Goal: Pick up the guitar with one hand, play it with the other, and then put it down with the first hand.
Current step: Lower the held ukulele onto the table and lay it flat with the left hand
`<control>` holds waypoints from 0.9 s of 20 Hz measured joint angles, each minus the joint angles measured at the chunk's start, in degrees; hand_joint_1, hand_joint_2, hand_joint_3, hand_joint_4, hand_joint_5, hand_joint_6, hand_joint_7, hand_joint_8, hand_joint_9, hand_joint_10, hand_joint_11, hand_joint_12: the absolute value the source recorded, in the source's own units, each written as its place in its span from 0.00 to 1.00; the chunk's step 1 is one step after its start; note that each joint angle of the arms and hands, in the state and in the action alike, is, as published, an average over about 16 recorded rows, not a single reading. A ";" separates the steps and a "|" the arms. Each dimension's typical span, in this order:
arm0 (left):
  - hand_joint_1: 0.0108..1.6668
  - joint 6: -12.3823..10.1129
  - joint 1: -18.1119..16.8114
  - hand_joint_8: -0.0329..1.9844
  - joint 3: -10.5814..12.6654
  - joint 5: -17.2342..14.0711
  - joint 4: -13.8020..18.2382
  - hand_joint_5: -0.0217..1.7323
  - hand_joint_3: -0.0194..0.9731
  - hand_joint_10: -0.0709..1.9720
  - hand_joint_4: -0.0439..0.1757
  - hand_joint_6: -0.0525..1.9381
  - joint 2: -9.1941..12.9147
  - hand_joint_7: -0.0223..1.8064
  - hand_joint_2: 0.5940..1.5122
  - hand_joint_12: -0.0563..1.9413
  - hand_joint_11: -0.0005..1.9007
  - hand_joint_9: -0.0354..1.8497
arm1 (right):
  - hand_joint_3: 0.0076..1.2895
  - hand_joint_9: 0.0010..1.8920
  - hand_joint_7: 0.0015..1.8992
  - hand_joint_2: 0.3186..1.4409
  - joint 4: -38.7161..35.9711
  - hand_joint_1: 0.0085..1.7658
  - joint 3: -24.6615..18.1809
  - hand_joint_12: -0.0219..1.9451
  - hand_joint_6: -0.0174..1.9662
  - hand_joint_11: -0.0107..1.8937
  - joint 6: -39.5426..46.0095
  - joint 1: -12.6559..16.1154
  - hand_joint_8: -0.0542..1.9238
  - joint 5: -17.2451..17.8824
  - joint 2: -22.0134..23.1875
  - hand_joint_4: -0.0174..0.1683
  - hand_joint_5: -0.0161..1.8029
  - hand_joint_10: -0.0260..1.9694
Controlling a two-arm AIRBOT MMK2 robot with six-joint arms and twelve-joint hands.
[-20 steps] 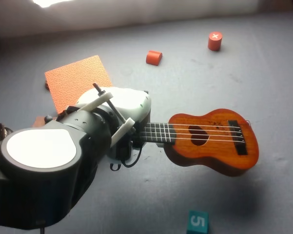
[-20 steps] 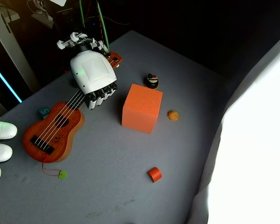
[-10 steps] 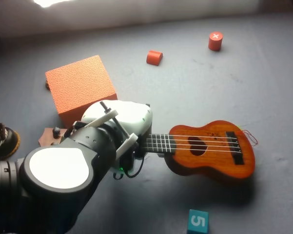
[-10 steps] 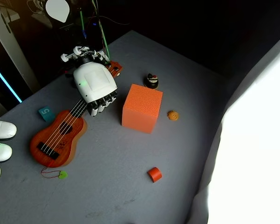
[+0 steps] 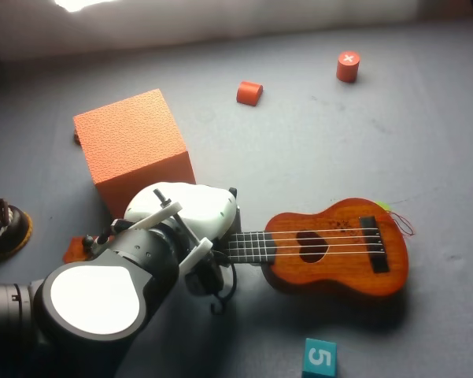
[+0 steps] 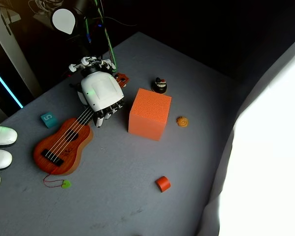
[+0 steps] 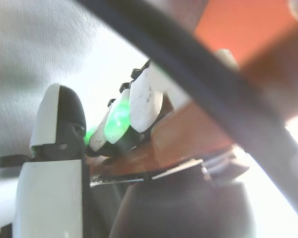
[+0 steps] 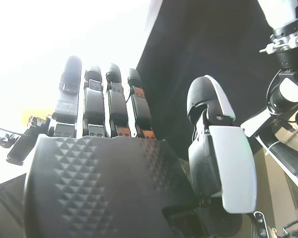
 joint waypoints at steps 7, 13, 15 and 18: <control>0.38 -0.49 0.76 0.95 0.48 0.09 0.74 0.54 0.01 0.96 0.64 0.97 -0.23 0.58 0.41 0.99 0.60 0.60 | 0.01 0.08 0.10 0.86 0.00 0.22 0.00 0.32 0.02 0.01 0.00 0.00 0.04 0.01 0.00 0.09 0.13 0.02; 0.20 -0.49 0.81 0.68 0.62 0.08 1.23 0.32 0.03 0.75 0.37 0.69 -0.33 0.36 0.38 0.88 0.32 0.37 | 0.01 0.08 0.10 0.86 -0.01 0.22 0.00 0.31 0.02 0.01 0.00 0.00 0.04 0.01 0.00 0.09 0.13 0.02; 0.16 -0.49 0.83 0.56 0.62 0.06 1.34 0.24 0.03 0.64 0.30 0.57 -0.33 0.29 0.38 0.80 0.23 0.29 | 0.01 0.07 0.10 0.86 -0.01 0.22 0.00 0.31 0.02 0.01 0.00 0.00 0.04 0.01 0.00 0.09 0.13 0.02; 0.10 -0.49 0.85 0.38 0.62 0.02 1.50 0.13 0.04 0.46 0.28 0.39 -0.28 0.18 0.39 0.62 0.11 0.18 | 0.01 0.07 0.10 0.86 -0.01 0.21 0.00 0.31 0.02 0.01 0.00 0.00 0.04 0.01 0.00 0.09 0.12 0.02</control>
